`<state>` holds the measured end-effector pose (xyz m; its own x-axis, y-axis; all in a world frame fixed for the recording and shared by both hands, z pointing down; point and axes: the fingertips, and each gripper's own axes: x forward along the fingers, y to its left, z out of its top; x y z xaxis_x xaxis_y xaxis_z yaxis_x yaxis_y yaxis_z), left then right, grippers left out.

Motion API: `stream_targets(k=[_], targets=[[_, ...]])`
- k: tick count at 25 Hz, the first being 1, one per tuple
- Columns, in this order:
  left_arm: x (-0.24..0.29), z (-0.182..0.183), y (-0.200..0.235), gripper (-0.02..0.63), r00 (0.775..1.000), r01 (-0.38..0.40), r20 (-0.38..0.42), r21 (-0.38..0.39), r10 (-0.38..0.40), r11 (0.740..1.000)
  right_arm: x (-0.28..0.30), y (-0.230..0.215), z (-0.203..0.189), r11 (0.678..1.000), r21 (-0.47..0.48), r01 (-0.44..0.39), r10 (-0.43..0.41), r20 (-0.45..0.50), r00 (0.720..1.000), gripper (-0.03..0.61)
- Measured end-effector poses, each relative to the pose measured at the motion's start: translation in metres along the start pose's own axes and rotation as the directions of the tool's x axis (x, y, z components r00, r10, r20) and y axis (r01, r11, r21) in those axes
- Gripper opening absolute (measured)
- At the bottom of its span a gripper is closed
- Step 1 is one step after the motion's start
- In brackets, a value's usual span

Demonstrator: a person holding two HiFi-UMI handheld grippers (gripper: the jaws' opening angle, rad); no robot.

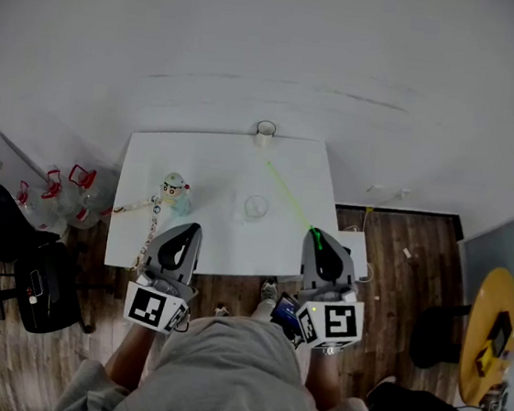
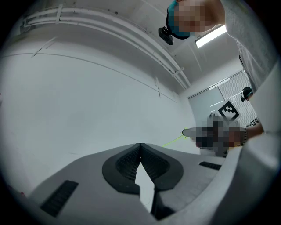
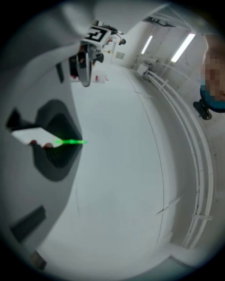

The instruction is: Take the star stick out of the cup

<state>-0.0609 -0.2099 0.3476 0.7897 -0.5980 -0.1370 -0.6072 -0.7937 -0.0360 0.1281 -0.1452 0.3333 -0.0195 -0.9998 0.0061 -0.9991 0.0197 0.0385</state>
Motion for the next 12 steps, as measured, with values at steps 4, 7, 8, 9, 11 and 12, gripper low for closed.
stream_targets(k=[4,7,8,9,11,12], targets=[[0.002,-0.001,0.001,0.031,1.0,0.001,-0.001,0.0,-0.001,1.0,0.003,0.0,0.0,1.0,-0.003,-0.006,0.006,-0.004,1.0,0.044],[0.001,-0.003,0.002,0.031,1.0,0.002,-0.005,-0.003,-0.002,1.0,0.005,0.002,-0.001,1.0,-0.008,-0.011,0.01,-0.01,1.0,0.044],[0.002,-0.003,0.002,0.031,1.0,0.003,-0.005,-0.003,-0.003,1.0,0.006,0.003,-0.002,1.0,-0.008,-0.012,0.012,-0.013,1.0,0.044],[0.002,-0.004,0.003,0.031,1.0,0.004,-0.006,-0.003,-0.004,1.0,0.008,0.003,-0.003,1.0,-0.008,-0.013,0.013,-0.016,1.0,0.044],[0.004,-0.006,0.005,0.031,1.0,0.004,-0.011,-0.004,-0.004,1.0,0.011,0.004,-0.005,1.0,-0.008,-0.014,0.014,-0.022,1.0,0.044],[0.004,-0.008,0.006,0.031,1.0,0.004,-0.014,-0.005,-0.004,1.0,0.012,0.004,-0.006,1.0,-0.009,-0.015,0.015,-0.024,1.0,0.044]])
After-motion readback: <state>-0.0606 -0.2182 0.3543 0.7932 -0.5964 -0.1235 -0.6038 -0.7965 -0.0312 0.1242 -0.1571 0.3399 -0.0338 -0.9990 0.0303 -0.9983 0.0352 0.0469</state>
